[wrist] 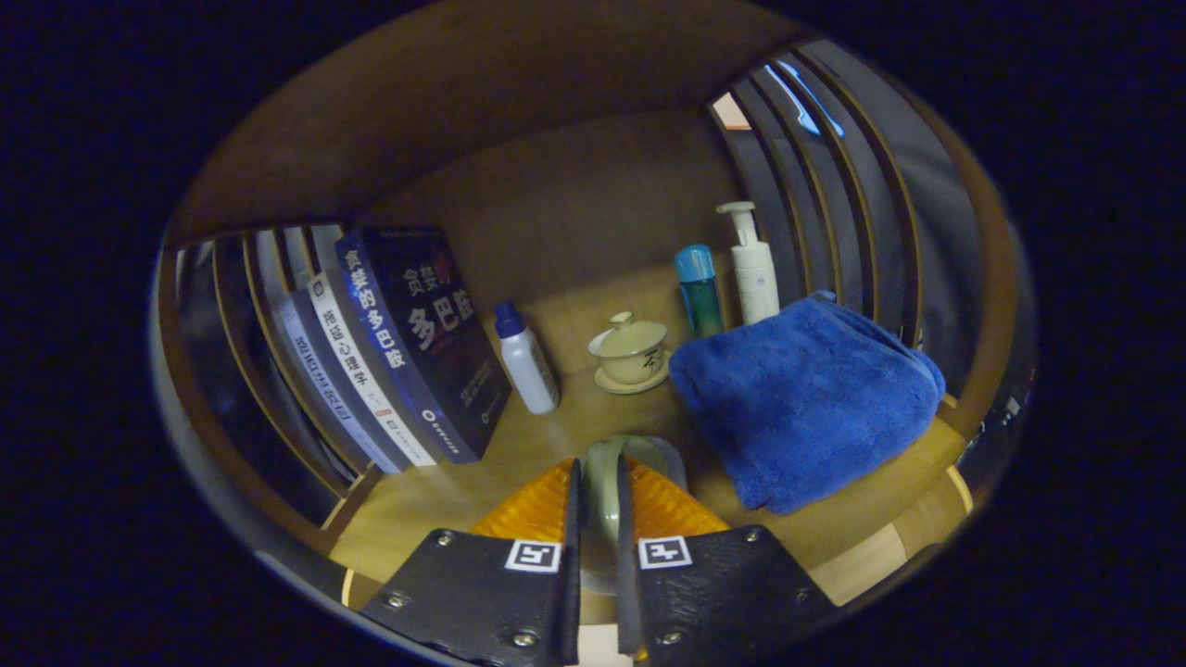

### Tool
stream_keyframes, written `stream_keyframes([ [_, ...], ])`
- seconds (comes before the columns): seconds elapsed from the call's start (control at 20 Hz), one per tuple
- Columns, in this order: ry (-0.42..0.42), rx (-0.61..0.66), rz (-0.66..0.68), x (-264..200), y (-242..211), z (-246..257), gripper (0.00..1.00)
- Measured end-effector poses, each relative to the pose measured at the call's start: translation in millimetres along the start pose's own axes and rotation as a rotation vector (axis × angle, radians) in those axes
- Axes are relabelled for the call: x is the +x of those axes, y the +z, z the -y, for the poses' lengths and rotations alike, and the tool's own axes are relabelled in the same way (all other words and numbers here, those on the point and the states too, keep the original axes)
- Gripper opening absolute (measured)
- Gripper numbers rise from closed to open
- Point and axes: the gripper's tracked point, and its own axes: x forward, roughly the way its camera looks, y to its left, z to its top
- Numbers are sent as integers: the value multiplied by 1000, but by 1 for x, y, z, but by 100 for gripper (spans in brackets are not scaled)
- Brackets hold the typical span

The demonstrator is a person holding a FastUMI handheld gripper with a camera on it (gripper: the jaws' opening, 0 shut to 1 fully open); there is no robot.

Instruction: Pull open the drawer, take out the items inside it, and place them on the countertop above the cabinet.

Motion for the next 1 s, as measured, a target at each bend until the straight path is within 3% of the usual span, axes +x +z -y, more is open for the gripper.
stream_keyframes([
  [0.05,-11,-2,10,1,2,0,18],
  [0.35,-85,28,48,-25,18,8,96],
  [0.45,-99,47,63,-42,25,7,99],
  [0.7,-25,103,64,-90,33,-17,99],
  [1.0,-6,24,78,-146,37,-12,99],
])
